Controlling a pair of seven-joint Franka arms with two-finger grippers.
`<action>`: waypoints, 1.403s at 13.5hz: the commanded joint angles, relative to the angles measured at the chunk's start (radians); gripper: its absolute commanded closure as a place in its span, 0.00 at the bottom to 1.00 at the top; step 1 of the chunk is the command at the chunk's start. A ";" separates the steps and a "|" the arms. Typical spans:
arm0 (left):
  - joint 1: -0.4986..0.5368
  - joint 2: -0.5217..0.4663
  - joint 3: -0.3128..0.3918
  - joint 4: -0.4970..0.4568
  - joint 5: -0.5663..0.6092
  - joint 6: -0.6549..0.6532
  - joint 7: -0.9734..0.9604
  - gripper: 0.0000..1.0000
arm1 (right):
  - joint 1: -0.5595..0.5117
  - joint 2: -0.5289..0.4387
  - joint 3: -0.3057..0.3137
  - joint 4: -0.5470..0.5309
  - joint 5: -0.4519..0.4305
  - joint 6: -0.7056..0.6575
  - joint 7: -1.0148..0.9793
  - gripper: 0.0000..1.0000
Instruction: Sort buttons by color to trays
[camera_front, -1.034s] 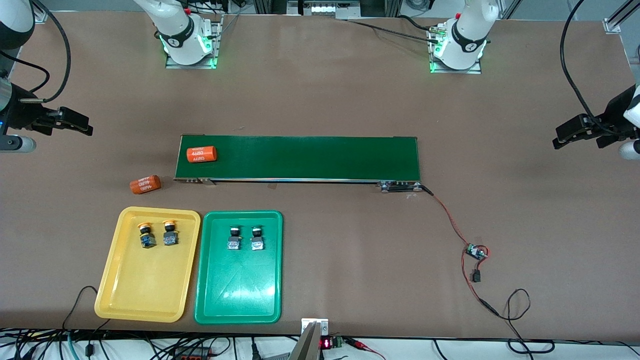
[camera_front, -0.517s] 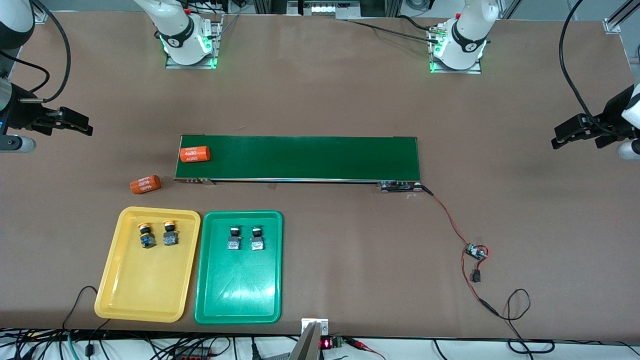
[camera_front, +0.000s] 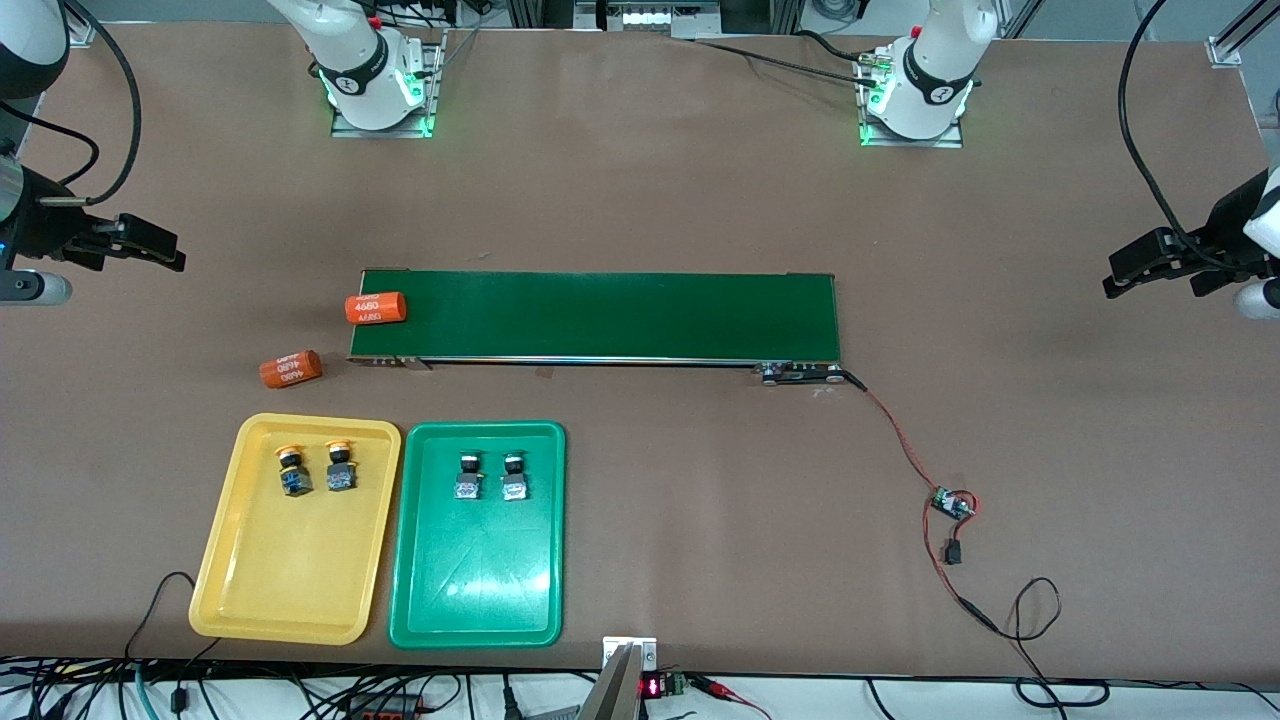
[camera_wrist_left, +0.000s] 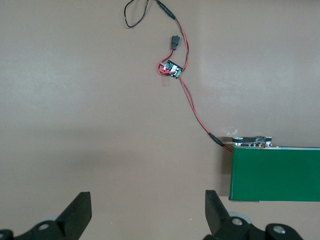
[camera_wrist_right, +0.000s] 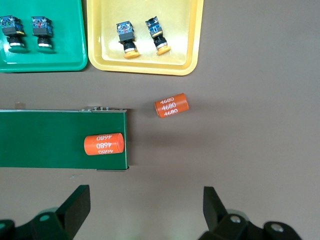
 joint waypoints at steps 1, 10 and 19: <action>0.008 -0.006 -0.001 0.006 -0.009 -0.008 0.022 0.00 | -0.014 0.006 0.009 0.016 0.015 -0.001 0.004 0.00; 0.008 -0.006 0.002 0.008 -0.009 -0.008 0.022 0.00 | -0.014 0.013 0.009 0.019 0.018 0.011 0.004 0.00; 0.009 -0.006 0.004 0.006 -0.009 -0.008 0.022 0.00 | -0.015 0.013 0.009 0.019 0.020 0.014 0.004 0.00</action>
